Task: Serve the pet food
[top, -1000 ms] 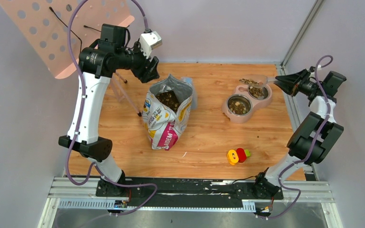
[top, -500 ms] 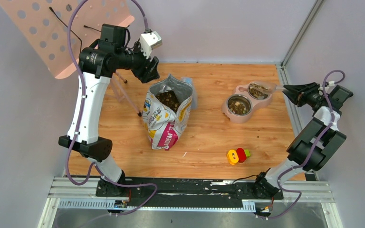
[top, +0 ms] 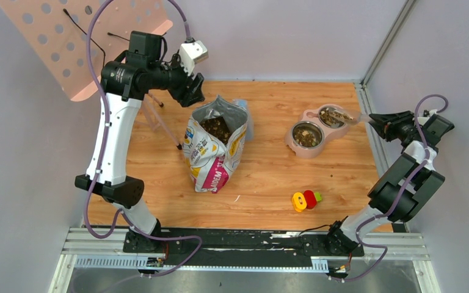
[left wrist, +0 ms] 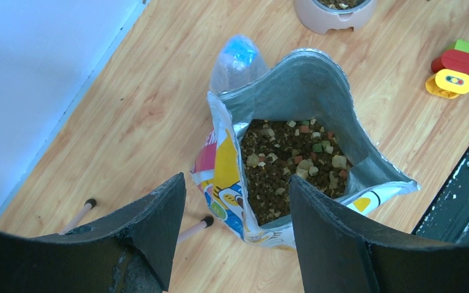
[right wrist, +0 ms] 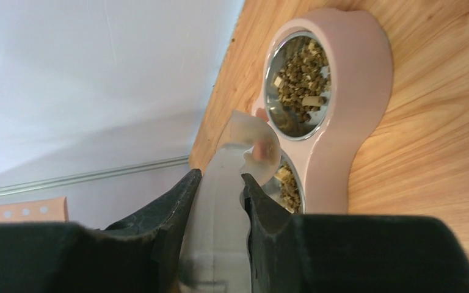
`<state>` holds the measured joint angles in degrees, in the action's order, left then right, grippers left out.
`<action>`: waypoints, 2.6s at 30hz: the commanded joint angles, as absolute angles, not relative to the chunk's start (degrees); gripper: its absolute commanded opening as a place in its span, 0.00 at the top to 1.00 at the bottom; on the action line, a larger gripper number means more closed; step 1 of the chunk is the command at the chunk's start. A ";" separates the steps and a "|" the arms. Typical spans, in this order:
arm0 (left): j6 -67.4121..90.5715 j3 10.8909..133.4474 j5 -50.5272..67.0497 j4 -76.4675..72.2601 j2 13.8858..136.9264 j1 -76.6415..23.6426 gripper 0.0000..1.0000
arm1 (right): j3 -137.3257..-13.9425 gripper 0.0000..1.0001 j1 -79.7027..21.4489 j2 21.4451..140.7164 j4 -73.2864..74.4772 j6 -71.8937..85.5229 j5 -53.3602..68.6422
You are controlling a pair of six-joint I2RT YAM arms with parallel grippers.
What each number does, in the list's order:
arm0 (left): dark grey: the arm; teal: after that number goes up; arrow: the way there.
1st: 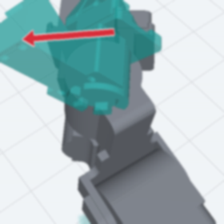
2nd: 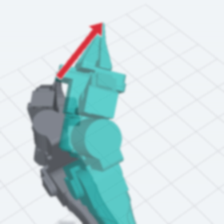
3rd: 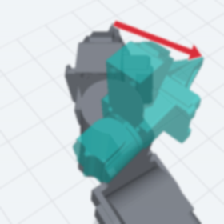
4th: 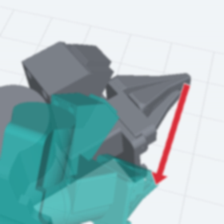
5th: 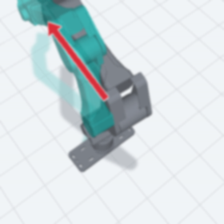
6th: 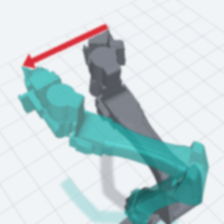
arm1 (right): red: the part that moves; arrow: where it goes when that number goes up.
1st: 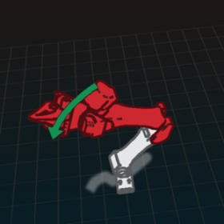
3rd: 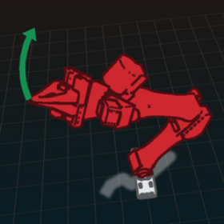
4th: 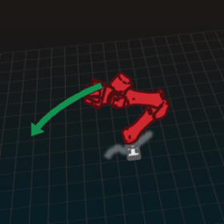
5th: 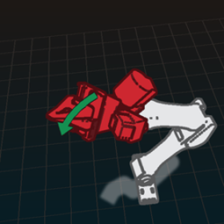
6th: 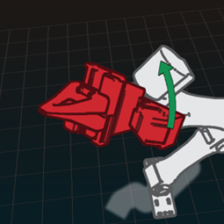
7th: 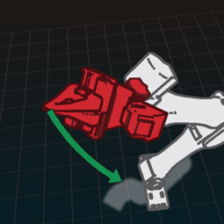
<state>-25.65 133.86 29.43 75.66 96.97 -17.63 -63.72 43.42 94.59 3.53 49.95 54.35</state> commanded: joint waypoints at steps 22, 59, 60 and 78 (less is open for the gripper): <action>-25.80 132.50 29.61 76.82 93.26 -17.84 0.29 | -75.44 1.00 32.20 95.78 12.75 17.57 25.41; -26.72 129.25 31.02 76.05 90.83 -17.84 0.29 | -72.74 1.00 21.24 78.29 17.83 7.52 40.98; -26.39 129.08 30.76 75.92 90.85 -17.84 0.29 | -71.71 1.00 19.06 77.11 18.41 5.07 43.04; -26.17 127.33 29.11 76.35 88.53 -17.84 0.28 | -38.64 0.99 -22.02 59.37 3.34 -50.56 25.37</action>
<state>-26.02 127.46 29.26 76.95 90.94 -17.65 -41.91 -18.31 61.73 14.06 -35.79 31.38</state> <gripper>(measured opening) 0.713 0.276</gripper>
